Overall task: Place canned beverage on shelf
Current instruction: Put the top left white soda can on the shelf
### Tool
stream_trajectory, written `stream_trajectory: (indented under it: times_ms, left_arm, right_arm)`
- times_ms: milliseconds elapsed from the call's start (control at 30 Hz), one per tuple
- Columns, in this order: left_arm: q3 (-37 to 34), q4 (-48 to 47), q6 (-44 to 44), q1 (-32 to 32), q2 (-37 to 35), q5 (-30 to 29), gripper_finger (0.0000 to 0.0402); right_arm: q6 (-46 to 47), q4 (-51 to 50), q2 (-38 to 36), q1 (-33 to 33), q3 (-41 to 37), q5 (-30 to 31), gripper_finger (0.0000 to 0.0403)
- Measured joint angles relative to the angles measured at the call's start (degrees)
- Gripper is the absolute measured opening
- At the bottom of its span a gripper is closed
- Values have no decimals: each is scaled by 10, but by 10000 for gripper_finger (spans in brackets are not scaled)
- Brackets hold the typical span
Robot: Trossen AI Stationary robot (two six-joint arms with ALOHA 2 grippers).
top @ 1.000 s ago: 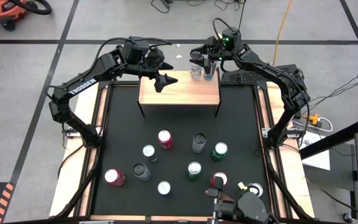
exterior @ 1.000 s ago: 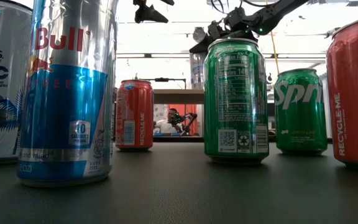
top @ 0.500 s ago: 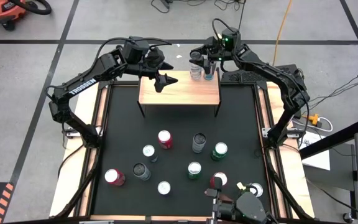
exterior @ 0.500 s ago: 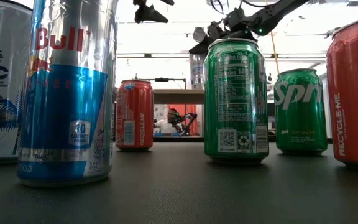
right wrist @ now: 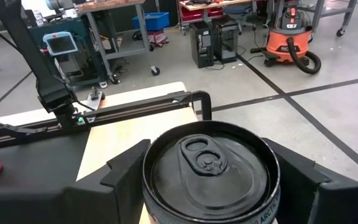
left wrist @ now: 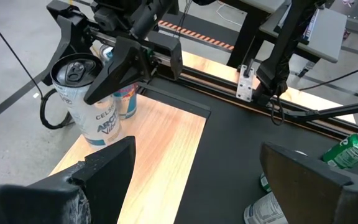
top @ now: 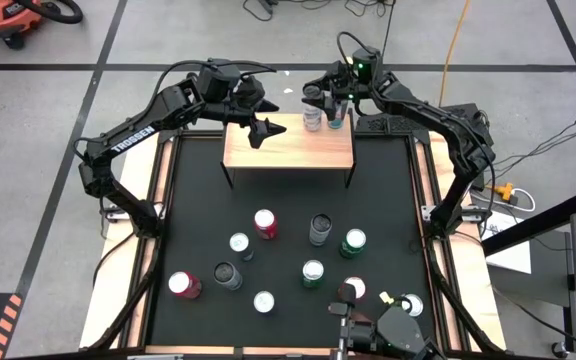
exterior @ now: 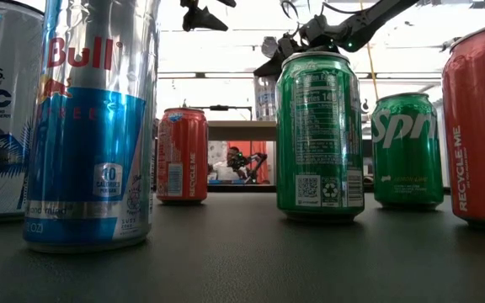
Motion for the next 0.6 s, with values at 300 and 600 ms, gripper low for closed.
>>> stream_trajectory:
  times_ms: [300,600]
  left_arm:
    - [0,0,0,0,0,-8,347]
    - [0,0,0,0,0,-12,347]
  right_arm:
    - [-9,0,0,0,0,0,240]
    - [-19,0,0,-1,0,0,240]
